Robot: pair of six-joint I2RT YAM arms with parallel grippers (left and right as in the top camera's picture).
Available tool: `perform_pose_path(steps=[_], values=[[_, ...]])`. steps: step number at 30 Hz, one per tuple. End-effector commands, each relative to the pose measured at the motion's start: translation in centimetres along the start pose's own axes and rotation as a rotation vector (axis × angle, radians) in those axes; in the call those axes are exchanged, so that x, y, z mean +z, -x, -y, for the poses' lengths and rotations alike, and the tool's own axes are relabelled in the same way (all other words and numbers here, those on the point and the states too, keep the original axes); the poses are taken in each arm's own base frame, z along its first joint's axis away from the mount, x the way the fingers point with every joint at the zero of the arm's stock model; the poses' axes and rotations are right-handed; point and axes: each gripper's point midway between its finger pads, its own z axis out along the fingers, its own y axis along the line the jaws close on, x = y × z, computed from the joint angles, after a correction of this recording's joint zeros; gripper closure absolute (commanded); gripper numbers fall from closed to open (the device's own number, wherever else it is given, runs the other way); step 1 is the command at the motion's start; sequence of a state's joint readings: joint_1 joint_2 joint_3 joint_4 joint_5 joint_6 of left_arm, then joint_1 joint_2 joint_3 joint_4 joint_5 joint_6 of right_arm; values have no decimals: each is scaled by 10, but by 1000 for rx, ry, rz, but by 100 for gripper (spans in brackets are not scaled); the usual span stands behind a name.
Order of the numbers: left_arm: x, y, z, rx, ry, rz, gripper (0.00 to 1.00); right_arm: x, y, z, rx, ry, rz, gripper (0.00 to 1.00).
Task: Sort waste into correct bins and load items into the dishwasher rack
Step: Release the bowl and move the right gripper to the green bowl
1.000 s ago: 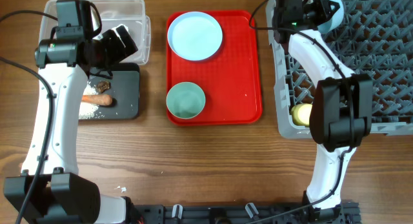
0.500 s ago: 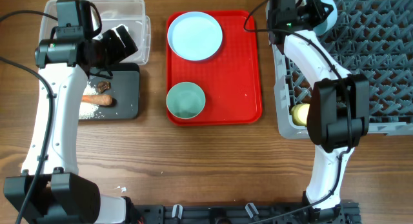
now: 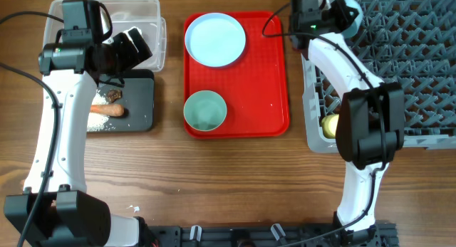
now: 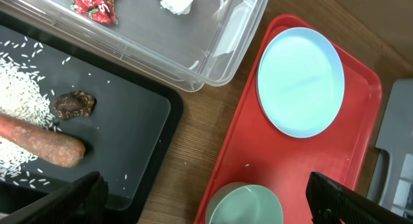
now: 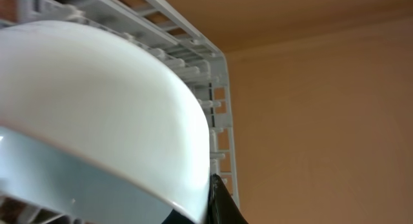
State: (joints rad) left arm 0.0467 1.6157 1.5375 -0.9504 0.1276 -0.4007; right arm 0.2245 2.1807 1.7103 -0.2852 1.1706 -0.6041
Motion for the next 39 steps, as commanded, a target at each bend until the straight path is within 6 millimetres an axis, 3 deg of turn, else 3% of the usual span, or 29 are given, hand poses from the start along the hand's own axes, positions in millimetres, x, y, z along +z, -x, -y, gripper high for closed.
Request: perform_pose_path(steps=[1, 5, 15, 21, 22, 23, 27, 31, 36, 39], values=[[2, 0, -3, 13, 13, -2, 0, 2, -3, -22, -64, 39, 4, 96], [2, 0, -3, 13, 13, -2, 0, -5, 1, -25, -155, 42, 21, 95], [2, 0, -3, 13, 12, -2, 0, -45, 21, -42, -261, 53, 108, 59], [2, 0, -3, 13, 12, -2, 0, -55, 26, -46, -259, 62, 131, 35], [2, 0, -3, 13, 12, -2, 0, -56, 27, -47, -251, 63, 134, 25], [2, 0, -3, 13, 12, -2, 0, -58, 28, -47, -230, 64, 138, 2], [2, 0, -3, 13, 13, -2, 0, -72, 37, -45, -141, 81, 176, 0], [2, 0, -3, 13, 12, -2, 0, -101, 58, -26, 12, 140, 280, 0], [2, 0, -3, 13, 13, -2, 0, -149, 74, 9, 233, 276, 408, 0], [2, 0, -3, 13, 12, -2, 0, -193, 78, -4, 283, 552, 501, 0]])
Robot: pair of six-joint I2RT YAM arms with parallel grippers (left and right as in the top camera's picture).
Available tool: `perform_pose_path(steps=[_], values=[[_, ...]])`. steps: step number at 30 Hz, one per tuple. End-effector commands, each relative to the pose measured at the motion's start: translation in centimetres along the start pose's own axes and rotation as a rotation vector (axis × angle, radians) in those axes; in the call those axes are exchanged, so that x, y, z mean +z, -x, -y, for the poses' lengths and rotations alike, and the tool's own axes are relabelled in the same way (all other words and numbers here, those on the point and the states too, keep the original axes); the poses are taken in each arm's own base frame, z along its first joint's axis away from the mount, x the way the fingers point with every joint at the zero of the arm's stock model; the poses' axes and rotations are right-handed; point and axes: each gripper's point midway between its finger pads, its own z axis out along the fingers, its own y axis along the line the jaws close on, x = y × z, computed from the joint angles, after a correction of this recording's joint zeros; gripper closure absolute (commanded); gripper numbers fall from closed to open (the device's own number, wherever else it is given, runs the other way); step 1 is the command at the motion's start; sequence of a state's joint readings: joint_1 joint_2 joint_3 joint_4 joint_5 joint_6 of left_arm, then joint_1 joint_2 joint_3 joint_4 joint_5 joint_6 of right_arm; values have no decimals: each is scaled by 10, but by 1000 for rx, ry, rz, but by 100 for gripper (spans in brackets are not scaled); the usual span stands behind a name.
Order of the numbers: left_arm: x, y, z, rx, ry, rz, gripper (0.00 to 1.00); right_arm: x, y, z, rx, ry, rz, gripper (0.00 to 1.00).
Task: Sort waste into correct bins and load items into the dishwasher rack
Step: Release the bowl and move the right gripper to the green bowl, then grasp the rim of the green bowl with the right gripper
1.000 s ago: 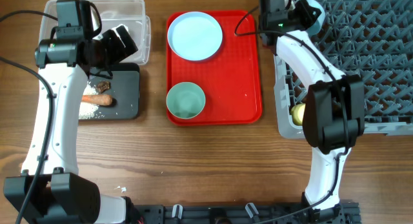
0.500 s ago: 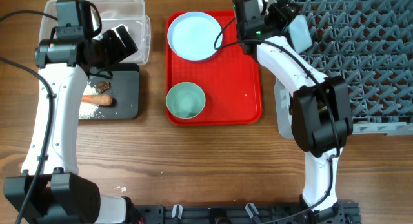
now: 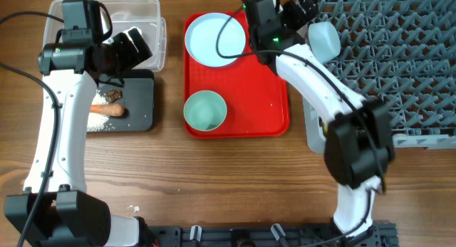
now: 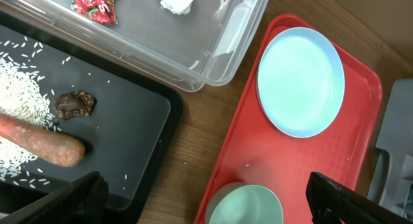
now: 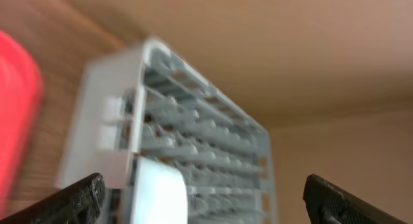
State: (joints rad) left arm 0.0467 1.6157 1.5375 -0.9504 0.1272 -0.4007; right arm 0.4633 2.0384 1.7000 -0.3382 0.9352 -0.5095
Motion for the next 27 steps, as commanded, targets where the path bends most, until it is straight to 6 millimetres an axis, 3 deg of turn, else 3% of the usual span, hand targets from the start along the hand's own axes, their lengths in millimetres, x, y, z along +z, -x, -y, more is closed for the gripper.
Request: perform_pose_path(steps=[1, 4, 6, 9, 13, 18, 24, 27], values=[[2, 0, -3, 13, 12, -2, 0, -57, 31, -18, 258, 379, 162, 0], [2, 0, -3, 13, 12, -2, 0, -102, 26, -78, 401, 838, 93, 0], [2, 0, -3, 13, 12, -2, 0, -141, 12, -114, 490, 1166, -53, 0], [2, 0, -3, 13, 12, -2, 0, -166, 1, -144, 589, 1381, -219, 1], [2, 0, -3, 13, 12, -2, 0, -177, -24, -179, 664, 1418, -405, 1], [2, 0, -3, 13, 12, -2, 0, -176, -69, -220, 741, 1287, -610, 7], [2, 0, -3, 13, 12, -2, 0, -180, -78, -244, 769, 1304, -593, 38], [2, 0, -3, 13, 12, -2, 0, -176, -85, -246, 788, 1266, -634, 44]])
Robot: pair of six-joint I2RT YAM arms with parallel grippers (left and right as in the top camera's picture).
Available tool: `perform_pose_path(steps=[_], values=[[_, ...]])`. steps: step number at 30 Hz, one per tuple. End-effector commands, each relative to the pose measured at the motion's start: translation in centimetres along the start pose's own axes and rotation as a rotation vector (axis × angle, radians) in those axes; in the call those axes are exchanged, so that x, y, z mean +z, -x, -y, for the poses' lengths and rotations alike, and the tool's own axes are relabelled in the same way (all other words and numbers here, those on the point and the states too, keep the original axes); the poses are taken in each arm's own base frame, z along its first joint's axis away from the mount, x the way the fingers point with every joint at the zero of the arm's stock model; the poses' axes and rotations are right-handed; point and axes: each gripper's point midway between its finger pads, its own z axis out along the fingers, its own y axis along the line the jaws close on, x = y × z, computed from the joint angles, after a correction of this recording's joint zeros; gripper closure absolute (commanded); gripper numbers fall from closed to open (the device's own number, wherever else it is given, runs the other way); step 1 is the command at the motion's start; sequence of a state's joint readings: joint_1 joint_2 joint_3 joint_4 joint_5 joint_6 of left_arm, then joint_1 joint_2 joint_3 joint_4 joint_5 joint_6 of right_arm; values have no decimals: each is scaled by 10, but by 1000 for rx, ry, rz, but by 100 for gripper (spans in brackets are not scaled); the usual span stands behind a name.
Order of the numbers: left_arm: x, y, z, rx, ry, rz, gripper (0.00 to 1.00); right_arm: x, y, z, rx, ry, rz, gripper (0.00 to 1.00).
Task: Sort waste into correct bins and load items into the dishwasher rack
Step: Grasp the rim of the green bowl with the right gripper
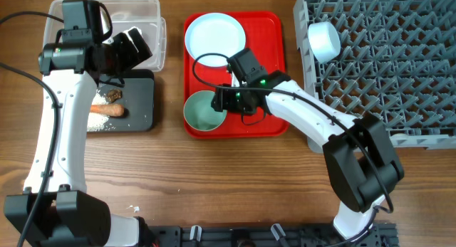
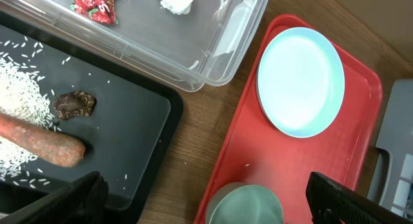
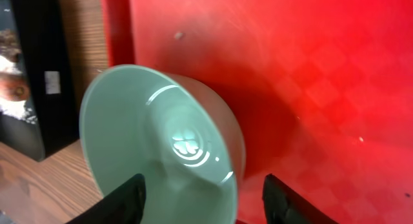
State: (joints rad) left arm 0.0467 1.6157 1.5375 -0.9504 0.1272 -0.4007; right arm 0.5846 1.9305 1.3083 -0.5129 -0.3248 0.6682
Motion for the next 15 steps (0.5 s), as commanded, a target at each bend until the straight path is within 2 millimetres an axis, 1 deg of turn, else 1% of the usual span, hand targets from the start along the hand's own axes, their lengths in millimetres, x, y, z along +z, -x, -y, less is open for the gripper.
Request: perform_pose_path(steps=[1, 4, 5, 8, 9, 13, 15], values=[[2, 0, -3, 13, 12, -2, 0, 8, -5, 10, 99, -33, -19, 46], [2, 0, -3, 13, 12, -2, 0, 16, -9, 15, 123, -44, -42, 54], [2, 0, -3, 13, 12, -2, 0, 20, -12, 17, 139, -43, -57, 58], [2, 0, -3, 13, 12, -2, 0, 24, -13, 18, 148, -42, -67, 65], [2, 0, -3, 13, 12, -2, 0, 24, -12, 18, 148, -42, -66, 72], [2, 0, -3, 13, 12, -2, 0, 25, -12, 18, 148, -41, -64, 78], [2, 0, -3, 13, 12, -2, 0, 25, -12, 19, 149, -41, -64, 86]])
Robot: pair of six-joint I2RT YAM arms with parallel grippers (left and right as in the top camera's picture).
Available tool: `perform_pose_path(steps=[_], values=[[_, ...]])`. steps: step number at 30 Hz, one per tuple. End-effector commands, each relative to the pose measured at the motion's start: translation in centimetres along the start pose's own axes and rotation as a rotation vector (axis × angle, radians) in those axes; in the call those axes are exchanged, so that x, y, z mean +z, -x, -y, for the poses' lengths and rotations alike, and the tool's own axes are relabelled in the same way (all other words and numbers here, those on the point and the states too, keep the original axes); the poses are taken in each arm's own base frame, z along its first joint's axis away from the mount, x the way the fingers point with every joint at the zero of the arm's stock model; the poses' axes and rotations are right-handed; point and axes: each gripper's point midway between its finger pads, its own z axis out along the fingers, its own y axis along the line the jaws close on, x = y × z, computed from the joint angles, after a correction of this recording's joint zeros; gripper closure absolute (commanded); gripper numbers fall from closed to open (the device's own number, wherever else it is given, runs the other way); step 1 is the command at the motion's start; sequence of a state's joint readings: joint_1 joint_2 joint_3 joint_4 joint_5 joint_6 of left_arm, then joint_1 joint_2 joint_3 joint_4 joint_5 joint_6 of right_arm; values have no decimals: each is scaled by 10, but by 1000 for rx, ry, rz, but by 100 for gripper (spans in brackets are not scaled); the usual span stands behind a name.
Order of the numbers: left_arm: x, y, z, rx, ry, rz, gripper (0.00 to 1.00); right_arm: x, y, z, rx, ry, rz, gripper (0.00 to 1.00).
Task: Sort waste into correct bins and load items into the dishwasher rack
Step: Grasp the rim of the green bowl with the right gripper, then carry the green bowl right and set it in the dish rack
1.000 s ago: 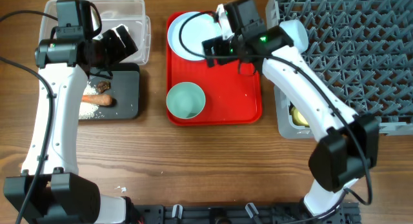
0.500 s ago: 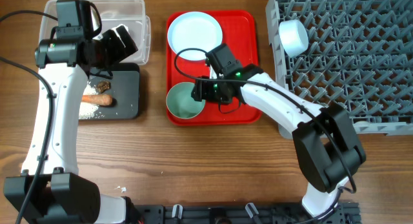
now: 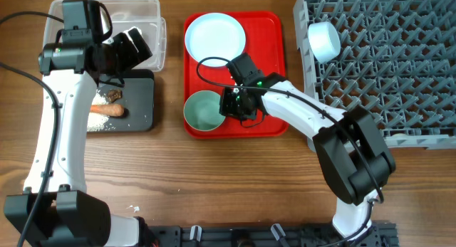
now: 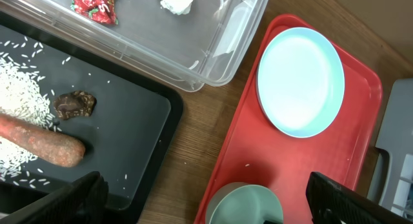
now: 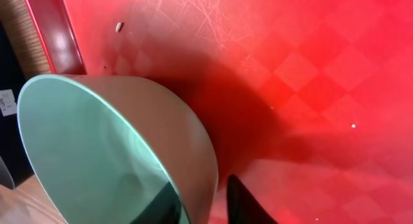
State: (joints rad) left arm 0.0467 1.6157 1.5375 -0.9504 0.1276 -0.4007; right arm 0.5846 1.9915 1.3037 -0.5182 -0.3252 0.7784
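Note:
A pale green bowl [image 3: 203,110] stands upright at the front of the red tray [image 3: 274,76]. My right gripper [image 3: 231,104] is at the bowl's right rim. In the right wrist view one finger is inside the bowl [image 5: 116,153] and one outside, pinching its wall, gripper [image 5: 203,185] shut on it. A white plate [image 3: 215,38] lies at the tray's back. A white bowl [image 3: 324,40] stands in the grey dishwasher rack [image 3: 385,62]. My left gripper [image 3: 132,48] hangs open over the bins, its fingers [image 4: 71,198] wide apart.
A clear bin [image 3: 142,12] at the back left holds a red wrapper [image 4: 93,6] and a white tissue. In front of it a black tray [image 3: 139,97] carries a carrot [image 3: 107,109], rice and a brown lump [image 4: 74,104].
My right gripper was open around the green bowl's right side. Now its fingers have closed in on the bowl's wall, one inside and one outside. The left arm has not moved.
My right gripper held the white bowl at the rack's left corner. Then the bowl stood in the rack and the open gripper was over the tray's back. Then it was open at the green bowl, and now grips its rim. The left arm stayed still.

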Motion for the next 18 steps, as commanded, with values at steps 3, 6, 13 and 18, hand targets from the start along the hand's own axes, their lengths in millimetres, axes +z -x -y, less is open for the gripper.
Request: perform_pose_path(steps=[3, 6, 13, 18], values=[[2, 0, -3, 13, 13, -2, 0, 2, 2, 3, 31, 5, -8, 96], [2, 0, -3, 13, 12, -2, 0, -2, 11, 2, 32, 17, 9, 96], [2, 0, -3, 13, 12, -2, 0, -46, 42, 3, -61, 15, 99, 96], [2, 0, -3, 13, 12, -2, 0, -149, 86, 39, -82, -204, 388, 96]])
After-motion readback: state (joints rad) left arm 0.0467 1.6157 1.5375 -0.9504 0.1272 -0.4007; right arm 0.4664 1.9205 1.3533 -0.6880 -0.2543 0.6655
